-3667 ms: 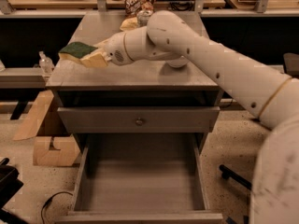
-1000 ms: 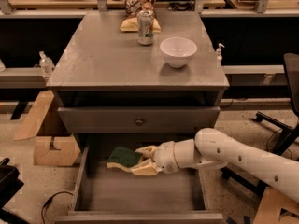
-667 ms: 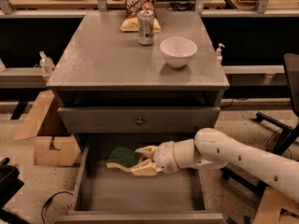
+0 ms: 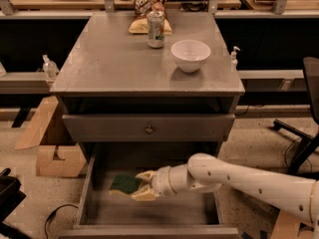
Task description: Place sponge into middle drawer
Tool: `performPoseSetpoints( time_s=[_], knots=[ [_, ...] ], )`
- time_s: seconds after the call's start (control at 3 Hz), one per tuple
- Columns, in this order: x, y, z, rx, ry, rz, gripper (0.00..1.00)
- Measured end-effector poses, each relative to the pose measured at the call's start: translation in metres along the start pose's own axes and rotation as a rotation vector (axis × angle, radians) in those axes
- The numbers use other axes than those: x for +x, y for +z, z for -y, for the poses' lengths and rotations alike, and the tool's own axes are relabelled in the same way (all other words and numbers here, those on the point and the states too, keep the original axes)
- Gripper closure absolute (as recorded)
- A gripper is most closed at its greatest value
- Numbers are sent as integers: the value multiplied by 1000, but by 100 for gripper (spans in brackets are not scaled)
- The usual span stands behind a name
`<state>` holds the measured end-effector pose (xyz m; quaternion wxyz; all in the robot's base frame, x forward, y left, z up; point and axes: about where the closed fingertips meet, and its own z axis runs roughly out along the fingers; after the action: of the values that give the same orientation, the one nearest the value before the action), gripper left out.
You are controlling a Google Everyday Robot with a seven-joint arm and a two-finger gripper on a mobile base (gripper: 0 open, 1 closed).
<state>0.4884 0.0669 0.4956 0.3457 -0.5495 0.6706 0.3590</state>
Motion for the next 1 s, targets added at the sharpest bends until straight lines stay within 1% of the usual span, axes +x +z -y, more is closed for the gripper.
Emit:
performPoseSetpoints(
  time_s=[0.33,0.67,1.0],
  knots=[
    [34,27,7,15,-7,-18,100],
    [63,50,11,38,12,-20,100],
    [86,66,18,76,50,-36,96]
  ],
)
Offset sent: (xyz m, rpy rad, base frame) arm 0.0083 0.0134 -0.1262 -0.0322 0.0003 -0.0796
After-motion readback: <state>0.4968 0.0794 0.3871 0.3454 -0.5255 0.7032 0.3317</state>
